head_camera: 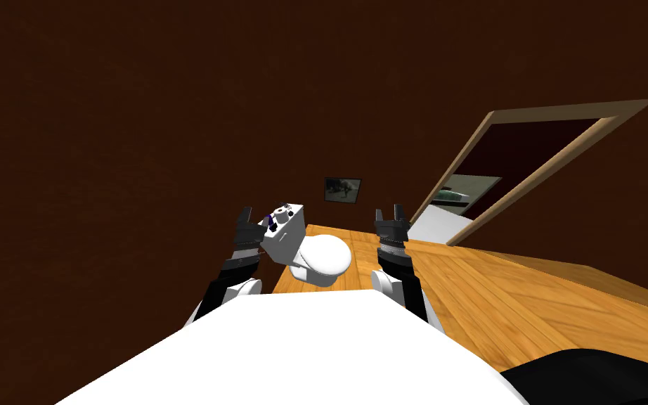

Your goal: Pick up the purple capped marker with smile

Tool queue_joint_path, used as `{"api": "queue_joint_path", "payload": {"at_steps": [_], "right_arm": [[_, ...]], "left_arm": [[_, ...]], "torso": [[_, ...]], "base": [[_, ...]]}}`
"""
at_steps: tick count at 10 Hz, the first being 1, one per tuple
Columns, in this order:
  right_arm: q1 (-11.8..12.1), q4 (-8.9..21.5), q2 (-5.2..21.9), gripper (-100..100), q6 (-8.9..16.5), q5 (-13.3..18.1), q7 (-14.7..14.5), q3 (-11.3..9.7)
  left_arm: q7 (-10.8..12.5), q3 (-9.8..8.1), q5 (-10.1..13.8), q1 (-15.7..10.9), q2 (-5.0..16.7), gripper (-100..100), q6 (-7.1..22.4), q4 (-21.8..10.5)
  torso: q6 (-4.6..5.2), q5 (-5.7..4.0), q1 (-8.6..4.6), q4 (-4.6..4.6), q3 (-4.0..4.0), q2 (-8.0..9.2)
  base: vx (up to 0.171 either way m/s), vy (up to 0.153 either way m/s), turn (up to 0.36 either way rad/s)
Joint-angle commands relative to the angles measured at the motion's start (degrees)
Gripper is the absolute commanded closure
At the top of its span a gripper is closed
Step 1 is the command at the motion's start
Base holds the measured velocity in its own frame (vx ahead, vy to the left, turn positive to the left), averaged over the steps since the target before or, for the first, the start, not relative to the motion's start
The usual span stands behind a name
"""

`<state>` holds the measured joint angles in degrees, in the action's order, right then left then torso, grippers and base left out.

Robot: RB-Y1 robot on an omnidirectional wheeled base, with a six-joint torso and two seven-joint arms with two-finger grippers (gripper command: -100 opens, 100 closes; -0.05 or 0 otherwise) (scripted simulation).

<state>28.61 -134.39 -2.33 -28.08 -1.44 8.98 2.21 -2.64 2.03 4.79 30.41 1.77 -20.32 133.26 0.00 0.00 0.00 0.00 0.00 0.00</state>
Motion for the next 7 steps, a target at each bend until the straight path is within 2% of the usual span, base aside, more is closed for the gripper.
{"api": "queue_joint_path", "payload": {"at_steps": [1,7], "right_arm": [[0.0,0.0,0.0,0,0.0,0.0,0.0,0.0],[0.0,0.0,0.0,0,0.0,0.0,0.0,0.0]], "left_arm": [[-0.2,-0.34,-0.7,0.4,2.4,-100,0.3,-0.5],[-1.7,-2.29,-4.9,2.2,9.8,-100,2.3,-3.6]], "torso": [[0.00,0.00,0.00,0.00,0.00,0.00],[0.00,0.04,0.16,0.06,0.15,0.26]], "base": [[-0.034,0.009,-0.023],[-0.070,0.032,-0.037]]}}
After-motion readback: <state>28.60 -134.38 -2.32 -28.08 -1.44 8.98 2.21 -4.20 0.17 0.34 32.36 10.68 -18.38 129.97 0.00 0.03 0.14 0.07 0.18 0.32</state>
